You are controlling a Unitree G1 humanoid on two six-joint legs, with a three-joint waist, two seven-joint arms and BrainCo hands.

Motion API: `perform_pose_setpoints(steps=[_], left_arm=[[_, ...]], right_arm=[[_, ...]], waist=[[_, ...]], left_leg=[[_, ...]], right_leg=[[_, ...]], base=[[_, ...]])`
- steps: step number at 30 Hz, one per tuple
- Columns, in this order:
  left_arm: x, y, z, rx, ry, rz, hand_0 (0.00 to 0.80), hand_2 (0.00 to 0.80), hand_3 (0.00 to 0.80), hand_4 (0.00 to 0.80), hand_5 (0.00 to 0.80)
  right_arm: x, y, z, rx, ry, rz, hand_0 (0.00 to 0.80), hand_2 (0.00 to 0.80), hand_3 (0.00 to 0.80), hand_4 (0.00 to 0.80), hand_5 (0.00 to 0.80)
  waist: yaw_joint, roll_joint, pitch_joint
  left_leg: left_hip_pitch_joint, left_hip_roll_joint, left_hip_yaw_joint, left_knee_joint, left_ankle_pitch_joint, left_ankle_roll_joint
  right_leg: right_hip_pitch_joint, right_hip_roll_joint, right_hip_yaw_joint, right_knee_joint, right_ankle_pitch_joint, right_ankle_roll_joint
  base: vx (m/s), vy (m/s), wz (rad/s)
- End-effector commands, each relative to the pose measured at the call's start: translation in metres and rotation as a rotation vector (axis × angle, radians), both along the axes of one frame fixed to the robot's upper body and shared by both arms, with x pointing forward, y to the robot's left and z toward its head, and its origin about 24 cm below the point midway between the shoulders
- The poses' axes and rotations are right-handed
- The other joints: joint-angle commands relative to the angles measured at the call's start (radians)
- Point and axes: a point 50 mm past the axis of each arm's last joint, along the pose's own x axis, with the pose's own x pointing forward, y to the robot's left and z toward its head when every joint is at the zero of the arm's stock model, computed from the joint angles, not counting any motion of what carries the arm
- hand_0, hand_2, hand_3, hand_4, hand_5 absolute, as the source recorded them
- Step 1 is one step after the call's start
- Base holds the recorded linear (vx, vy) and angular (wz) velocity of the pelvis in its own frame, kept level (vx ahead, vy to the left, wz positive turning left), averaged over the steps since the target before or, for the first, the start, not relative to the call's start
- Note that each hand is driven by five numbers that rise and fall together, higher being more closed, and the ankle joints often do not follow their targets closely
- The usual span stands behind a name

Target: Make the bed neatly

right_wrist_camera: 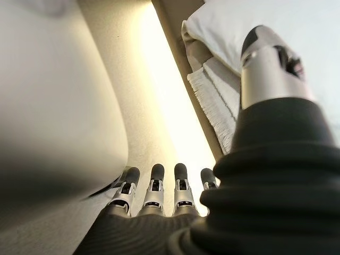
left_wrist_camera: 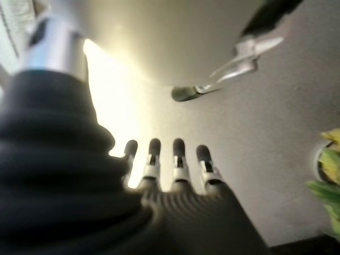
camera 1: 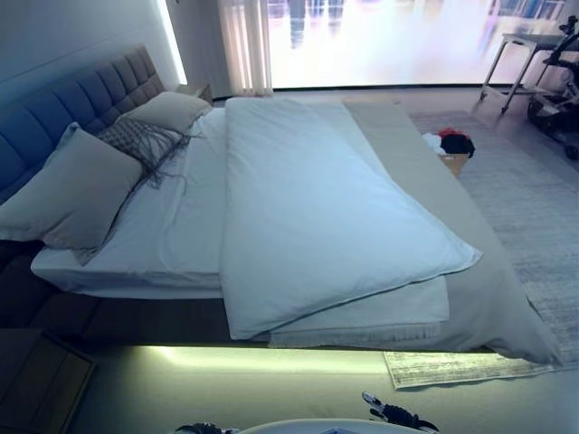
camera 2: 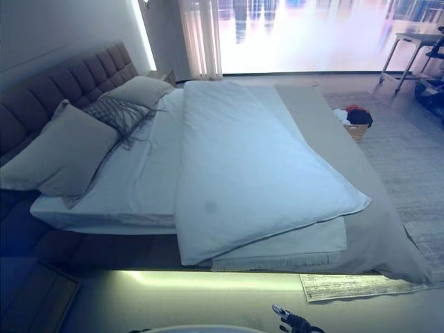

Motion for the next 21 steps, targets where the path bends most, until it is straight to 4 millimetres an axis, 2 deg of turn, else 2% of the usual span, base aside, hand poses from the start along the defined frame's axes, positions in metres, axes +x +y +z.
perform_pose_setpoints(steps=[1, 2, 4, 7, 8, 9, 10, 11, 15, 19, 21], left_arm=[[0.009, 0.013, 0.004, 0.091, 0.016, 0.092, 0.0, 0.0, 0.0, 0.0, 0.0], [0.005, 0.014, 0.003, 0.109, 0.025, 0.098, 0.0, 0.0, 0.0, 0.0, 0.0], [-0.005, 0.018, 0.003, 0.142, 0.051, 0.126, 0.0, 0.0, 0.0, 0.0, 0.0], [-0.014, 0.018, 0.002, 0.155, 0.065, 0.175, 0.0, 0.0, 0.0, 0.0, 0.0], [-0.016, 0.018, 0.002, 0.157, 0.062, 0.192, 0.0, 0.0, 0.0, 0.0, 0.0], [-0.017, 0.018, 0.001, 0.154, 0.054, 0.214, 0.0, 0.0, 0.0, 0.0, 0.0], [-0.017, 0.016, 0.001, 0.147, 0.053, 0.238, 0.0, 0.0, 0.0, 0.0, 0.0], [-0.02, 0.014, 0.0, 0.135, 0.06, 0.262, 0.0, 0.0, 0.0, 0.0, 0.0], [-0.037, 0.01, -0.002, 0.133, 0.063, 0.329, 0.0, 0.0, 0.0, 0.0, 0.0], [-0.041, 0.011, -0.002, 0.145, 0.069, 0.32, 0.0, 0.0, 0.0, 0.0, 0.0], [-0.04, 0.01, -0.002, 0.147, 0.064, 0.328, 0.0, 0.0, 0.0, 0.0, 0.0]], right_arm=[[0.005, 0.002, -0.001, -0.039, 0.029, -0.162, 0.0, 0.0, 0.0, 0.0, 0.0], [0.004, 0.0, -0.001, -0.05, 0.03, -0.218, 0.0, 0.0, 0.0, 0.0, 0.0], [-0.001, -0.002, -0.002, -0.075, 0.063, -0.187, 0.0, 0.0, 0.0, 0.0, 0.0], [0.002, -0.002, -0.001, -0.087, 0.065, -0.08, 0.0, 0.0, 0.0, 0.0, 0.0], [0.005, -0.002, -0.001, -0.086, 0.055, -0.062, 0.0, 0.0, 0.0, 0.0, 0.0], [0.01, -0.002, 0.0, -0.088, 0.039, -0.037, 0.0, 0.0, 0.0, 0.0, 0.0], [0.014, -0.003, 0.001, -0.098, 0.03, -0.017, 0.0, 0.0, 0.0, 0.0, 0.0], [0.017, -0.004, 0.002, -0.112, 0.022, -0.004, 0.0, 0.0, 0.0, 0.0, 0.0], [0.021, -0.009, 0.004, -0.115, -0.002, -0.028, 0.0, 0.0, 0.0, 0.0, 0.0], [0.015, -0.011, 0.003, -0.118, 0.006, -0.055, 0.0, 0.0, 0.0, 0.0, 0.0], [0.009, -0.014, 0.002, -0.125, 0.018, -0.045, 0.0, 0.0, 0.0, 0.0, 0.0]], waist=[[-0.012, -0.042, 0.044], [-0.013, -0.04, 0.045], [-0.015, -0.04, 0.052], [-0.013, -0.061, 0.081], [-0.008, -0.069, 0.094], [0.005, -0.075, 0.123], [0.014, -0.074, 0.142], [0.026, -0.065, 0.157], [0.054, -0.027, 0.177], [0.076, -0.007, 0.162], [0.079, -0.005, 0.156]], left_leg=[[-0.016, -0.054, 0.049, -0.001, 0.005, 0.056], [-0.012, -0.052, 0.048, -0.001, 0.006, 0.056], [-0.01, -0.041, 0.049, 0.022, 0.008, 0.052], [-0.099, -0.021, 0.071, 0.238, -0.012, 0.044], [-0.154, -0.019, 0.074, 0.331, 0.005, 0.039], [-0.269, -0.014, 0.062, 0.48, 0.076, 0.025], [-0.336, -0.018, 0.044, 0.544, 0.109, 0.017], [-0.37, -0.026, 0.027, 0.549, 0.135, 0.01], [-0.358, -0.025, 0.014, 0.358, 0.211, -0.007], [-0.339, 0.012, 0.007, 0.055, 0.268, -0.024], [-0.365, 0.034, -0.001, -0.001, 0.266, -0.036]], right_leg=[[0.048, -0.009, 0.045, 0.006, -0.033, 0.057], [0.049, -0.006, 0.047, 0.01, -0.036, 0.055], [0.041, -0.002, 0.055, 0.036, -0.05, 0.045], [0.01, -0.018, 0.042, 0.103, -0.07, 0.015], [0.004, -0.02, 0.036, 0.119, -0.077, 0.003], [0.004, -0.018, 0.035, 0.14, -0.084, -0.018], [0.002, -0.015, 0.039, 0.158, -0.09, -0.027], [0.006, -0.01, 0.045, 0.175, -0.101, -0.031], [0.065, 0.023, 0.074, 0.165, -0.134, -0.027], [0.153, 0.046, 0.124, 0.116, -0.165, -0.016], [0.184, 0.045, 0.141, 0.103, -0.188, -0.011]], base=[[0.071, -0.052, -0.01], [0.082, -0.059, -0.02], [0.055, -0.068, -0.06], [-0.018, -0.073, -0.11], [-0.081, -0.123, -0.06], [-0.088, -0.119, -0.02], [-0.056, -0.078, 0.01], [0.029, -0.006, -0.05], [0.196, 0.066, -0.34], [0.28, 0.113, -0.19], [0.275, 0.14, -0.18]])
